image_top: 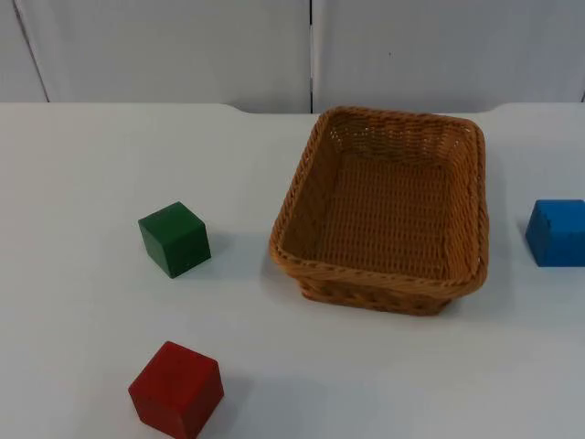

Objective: Pick up one cube with each hand and place exactly two cubes into the same basket, leaving the remaining cube outside.

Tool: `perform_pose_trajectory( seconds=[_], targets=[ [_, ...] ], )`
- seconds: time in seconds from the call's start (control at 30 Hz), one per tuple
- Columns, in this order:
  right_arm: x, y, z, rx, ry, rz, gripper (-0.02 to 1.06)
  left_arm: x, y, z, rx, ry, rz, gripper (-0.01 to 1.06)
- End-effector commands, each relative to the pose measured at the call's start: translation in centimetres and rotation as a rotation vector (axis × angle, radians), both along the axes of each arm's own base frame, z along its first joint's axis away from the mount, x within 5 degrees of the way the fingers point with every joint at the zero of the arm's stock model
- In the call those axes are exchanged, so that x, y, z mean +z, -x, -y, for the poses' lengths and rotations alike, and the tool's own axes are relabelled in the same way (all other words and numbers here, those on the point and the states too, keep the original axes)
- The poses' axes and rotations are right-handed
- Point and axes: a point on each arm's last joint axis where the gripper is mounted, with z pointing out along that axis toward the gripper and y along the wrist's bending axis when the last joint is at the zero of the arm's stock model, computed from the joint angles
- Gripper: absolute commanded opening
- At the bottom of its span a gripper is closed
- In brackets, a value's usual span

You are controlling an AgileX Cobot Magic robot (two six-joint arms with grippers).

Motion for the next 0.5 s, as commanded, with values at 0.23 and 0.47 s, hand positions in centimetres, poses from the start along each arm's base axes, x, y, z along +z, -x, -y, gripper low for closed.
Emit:
perform_pose_trajectory(
  seconds=[0.23,0.47],
  targets=[
    [1.3,-1.2,0.1,-0.017,0.033,-0.013,1.05,1.1,0.1,0.0,0.002,0.013,0.08,1.05],
    [1.5,-1.8,0.0,-0.013,0.028,-0.019,1.05,1.2,-0.2,0.1,-0.002,0.019,0.06,1.05]
  ],
)
